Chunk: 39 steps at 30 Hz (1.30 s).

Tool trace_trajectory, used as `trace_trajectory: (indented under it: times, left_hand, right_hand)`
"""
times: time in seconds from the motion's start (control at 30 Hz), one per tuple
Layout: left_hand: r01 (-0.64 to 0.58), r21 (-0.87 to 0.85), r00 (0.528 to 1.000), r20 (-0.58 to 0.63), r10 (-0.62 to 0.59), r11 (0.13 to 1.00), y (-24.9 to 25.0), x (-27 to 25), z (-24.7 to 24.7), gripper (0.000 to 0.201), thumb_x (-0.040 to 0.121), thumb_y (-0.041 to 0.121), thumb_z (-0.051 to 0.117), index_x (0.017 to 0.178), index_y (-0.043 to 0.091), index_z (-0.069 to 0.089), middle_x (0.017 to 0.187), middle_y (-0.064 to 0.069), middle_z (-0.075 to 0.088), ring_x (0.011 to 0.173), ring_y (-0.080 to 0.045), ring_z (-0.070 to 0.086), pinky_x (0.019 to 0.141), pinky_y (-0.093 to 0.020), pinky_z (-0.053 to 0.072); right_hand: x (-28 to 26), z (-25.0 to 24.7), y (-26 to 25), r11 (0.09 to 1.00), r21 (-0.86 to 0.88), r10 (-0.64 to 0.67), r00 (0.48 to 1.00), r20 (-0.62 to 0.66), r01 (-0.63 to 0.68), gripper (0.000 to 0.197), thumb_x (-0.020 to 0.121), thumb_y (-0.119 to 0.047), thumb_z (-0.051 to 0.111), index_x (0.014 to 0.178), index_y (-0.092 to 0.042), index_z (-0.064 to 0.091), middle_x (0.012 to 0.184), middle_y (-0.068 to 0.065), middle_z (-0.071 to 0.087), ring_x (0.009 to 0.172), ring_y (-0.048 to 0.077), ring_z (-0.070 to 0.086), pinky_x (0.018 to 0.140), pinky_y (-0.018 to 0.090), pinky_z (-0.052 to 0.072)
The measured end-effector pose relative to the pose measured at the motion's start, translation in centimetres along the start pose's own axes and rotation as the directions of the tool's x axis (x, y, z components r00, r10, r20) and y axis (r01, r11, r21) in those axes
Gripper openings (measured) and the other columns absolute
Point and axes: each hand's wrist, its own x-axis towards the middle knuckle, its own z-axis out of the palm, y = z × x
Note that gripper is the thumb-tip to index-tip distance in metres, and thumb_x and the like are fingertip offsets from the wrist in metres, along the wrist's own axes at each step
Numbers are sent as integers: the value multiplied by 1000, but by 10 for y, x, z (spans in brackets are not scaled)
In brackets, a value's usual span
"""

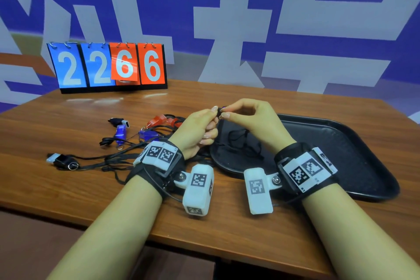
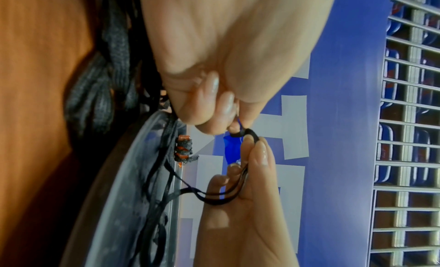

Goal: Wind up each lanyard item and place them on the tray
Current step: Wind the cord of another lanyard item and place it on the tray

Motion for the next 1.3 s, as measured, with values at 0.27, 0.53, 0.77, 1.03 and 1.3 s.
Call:
trace_trajectory:
  times: [0.27, 0.53, 0.77, 1.03, 1.3]
  left_hand:
    - [3, 45, 999, 41, -5, 999, 6, -3, 0, 32, 106, 27, 42, 77, 12, 47, 56, 5, 28, 38, -5, 23, 33, -16, 15]
    - [-43, -276, 992, 105, 74, 960, 10, -3, -4, 32, 106, 26, 40, 79, 11, 48, 57, 6, 34, 38, -2, 26, 35, -16, 12]
    - [52, -285, 965, 261, 26, 957, 13, -6, -12, 31, 100, 23, 45, 72, 11, 49, 54, 7, 30, 37, -2, 26, 38, -18, 10]
    - [106, -70, 931, 357, -75, 992, 12, -8, -17, 31, 98, 23, 51, 69, 13, 45, 56, 5, 26, 39, -3, 24, 39, -19, 9]
    - [96, 92, 921, 368, -124, 991, 9, -7, -14, 31, 97, 24, 52, 69, 13, 43, 54, 6, 27, 39, -4, 22, 37, -19, 10]
  right_hand:
    - [-2, -1, -5, 999, -8, -47, 999, 1, 47, 12, 85, -8, 74, 95, -1, 73, 94, 3, 76, 89, 11, 70, 79, 15, 50]
    - [-3, 2, -7, 991, 132, 19, 999, -42, -13, 8, 89, -8, 69, 94, -2, 70, 83, 10, 71, 59, 10, 54, 58, 18, 44]
    - [-2, -2, 0, 971, 145, 185, 981, 52, -191, 8, 89, -10, 67, 85, -7, 73, 72, 0, 63, 54, 7, 40, 53, 16, 33]
    - [2, -5, 8, 933, 197, 303, 953, 31, -303, 13, 93, -3, 59, 94, -7, 71, 55, -11, 54, 49, 4, 34, 48, 16, 28]
    - [0, -10, -2, 937, 260, 259, 964, -67, -234, 12, 88, -16, 70, 94, -5, 72, 70, -2, 62, 44, 2, 41, 42, 12, 30]
